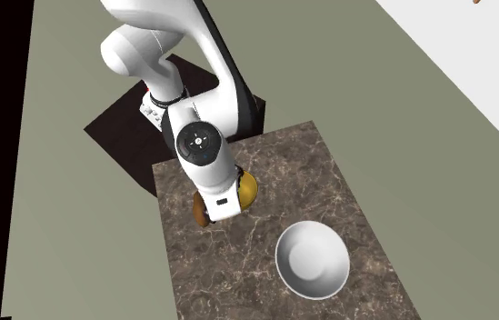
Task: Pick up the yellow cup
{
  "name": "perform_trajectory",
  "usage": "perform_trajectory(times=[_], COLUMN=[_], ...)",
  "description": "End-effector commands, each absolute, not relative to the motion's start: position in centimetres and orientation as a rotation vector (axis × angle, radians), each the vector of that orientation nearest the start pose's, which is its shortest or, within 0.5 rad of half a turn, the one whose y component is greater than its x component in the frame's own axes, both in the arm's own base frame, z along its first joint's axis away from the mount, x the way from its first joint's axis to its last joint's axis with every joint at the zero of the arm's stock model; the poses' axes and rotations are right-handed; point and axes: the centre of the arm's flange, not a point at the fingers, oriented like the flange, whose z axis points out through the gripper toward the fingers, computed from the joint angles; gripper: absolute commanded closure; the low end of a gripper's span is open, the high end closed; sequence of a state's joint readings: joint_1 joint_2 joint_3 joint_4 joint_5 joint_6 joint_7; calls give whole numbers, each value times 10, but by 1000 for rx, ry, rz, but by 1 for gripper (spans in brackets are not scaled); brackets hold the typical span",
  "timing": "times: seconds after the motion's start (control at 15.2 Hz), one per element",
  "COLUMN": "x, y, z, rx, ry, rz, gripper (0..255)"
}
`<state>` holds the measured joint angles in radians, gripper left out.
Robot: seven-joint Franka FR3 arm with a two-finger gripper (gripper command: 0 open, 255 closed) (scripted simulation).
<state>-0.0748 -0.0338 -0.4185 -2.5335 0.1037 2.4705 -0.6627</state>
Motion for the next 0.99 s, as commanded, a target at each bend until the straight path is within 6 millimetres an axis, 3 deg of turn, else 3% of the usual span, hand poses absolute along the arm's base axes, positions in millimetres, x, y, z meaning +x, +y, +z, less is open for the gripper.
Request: perform_trajectory(times=[0.0, 0.33, 0.46, 0.53, 0.92], x=[401, 401, 401, 401, 401], y=[-216, -216, -216, -215, -215], z=[271, 241, 241, 241, 241], rx=[-3056, -3056, -3056, -3056, -3056], ry=[-134, -134, -134, -134, -134], rz=[-25, -25, -25, -25, -25], gripper=[0, 0, 0, 255, 255])
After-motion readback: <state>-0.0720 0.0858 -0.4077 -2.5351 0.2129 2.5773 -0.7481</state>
